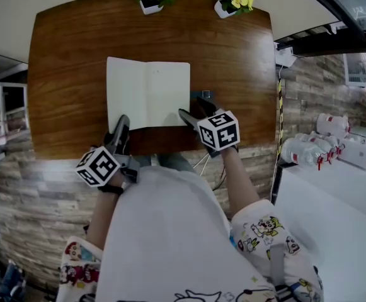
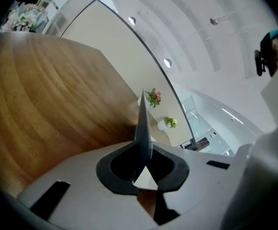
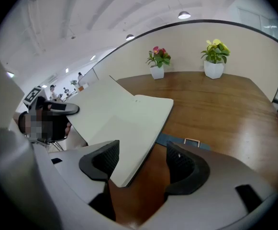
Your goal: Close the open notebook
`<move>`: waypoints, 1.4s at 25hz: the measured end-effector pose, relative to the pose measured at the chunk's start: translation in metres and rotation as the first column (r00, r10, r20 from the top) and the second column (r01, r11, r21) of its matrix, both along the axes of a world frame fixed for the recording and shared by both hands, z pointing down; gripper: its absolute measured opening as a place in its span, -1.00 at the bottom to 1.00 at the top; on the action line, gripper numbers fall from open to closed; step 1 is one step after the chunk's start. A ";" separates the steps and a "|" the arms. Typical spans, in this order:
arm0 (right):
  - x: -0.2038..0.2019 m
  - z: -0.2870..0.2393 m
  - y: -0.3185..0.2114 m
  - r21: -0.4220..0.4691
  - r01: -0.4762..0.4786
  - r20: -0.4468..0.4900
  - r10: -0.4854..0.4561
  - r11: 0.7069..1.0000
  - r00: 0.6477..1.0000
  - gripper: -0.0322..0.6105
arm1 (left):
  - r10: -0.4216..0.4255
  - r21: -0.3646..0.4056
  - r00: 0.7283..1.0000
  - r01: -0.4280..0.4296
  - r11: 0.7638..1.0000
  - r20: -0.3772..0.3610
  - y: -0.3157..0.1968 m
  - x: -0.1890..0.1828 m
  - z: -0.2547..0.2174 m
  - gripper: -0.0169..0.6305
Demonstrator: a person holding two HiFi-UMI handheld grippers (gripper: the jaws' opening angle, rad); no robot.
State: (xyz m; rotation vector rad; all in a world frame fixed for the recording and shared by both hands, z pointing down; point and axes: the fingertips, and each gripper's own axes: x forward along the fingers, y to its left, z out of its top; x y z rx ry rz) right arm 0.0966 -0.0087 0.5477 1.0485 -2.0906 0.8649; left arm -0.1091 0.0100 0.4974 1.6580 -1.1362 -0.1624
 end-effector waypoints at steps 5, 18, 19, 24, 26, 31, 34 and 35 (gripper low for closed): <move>0.008 -0.013 0.005 0.012 -0.059 0.059 0.058 0.998 0.997 0.04 | 0.057 0.034 0.997 -0.059 0.998 0.046 -0.002 0.011 -0.012 -0.91; 0.025 -0.046 0.020 0.057 -0.165 0.175 0.152 0.985 0.973 0.04 | 0.245 0.135 0.957 -0.267 0.954 0.156 0.002 0.057 -0.038 -0.49; 0.027 -0.047 0.022 0.060 -0.170 0.179 0.158 0.984 0.971 0.04 | 0.259 0.141 0.951 -0.283 0.949 0.170 0.002 0.061 -0.040 -0.46; 0.038 -0.051 0.027 0.063 -0.201 0.194 0.186 0.978 0.963 0.04 | 0.322 0.167 0.915 -0.367 0.915 0.244 0.005 0.081 -0.043 -0.31; 0.042 -0.052 0.029 0.062 -0.212 0.198 0.196 0.975 0.961 0.04 | 0.339 0.170 0.899 -0.392 0.904 0.276 0.006 0.088 -0.043 -0.27; 0.052 -0.052 0.035 0.060 -0.234 0.209 0.217 0.970 0.954 0.04 | 0.370 0.160 0.850 -0.453 0.877 0.374 0.008 0.104 -0.039 -0.17; 0.056 -0.054 0.038 0.056 -0.247 0.226 0.229 0.967 0.947 0.04 | 0.382 0.151 0.821 -0.480 0.864 0.424 0.008 0.115 -0.037 -0.10; 0.058 -0.055 0.039 0.055 -0.250 0.231 0.231 0.967 0.945 0.04 | 0.382 0.149 0.814 -0.485 0.862 0.437 0.008 0.118 -0.036 -0.09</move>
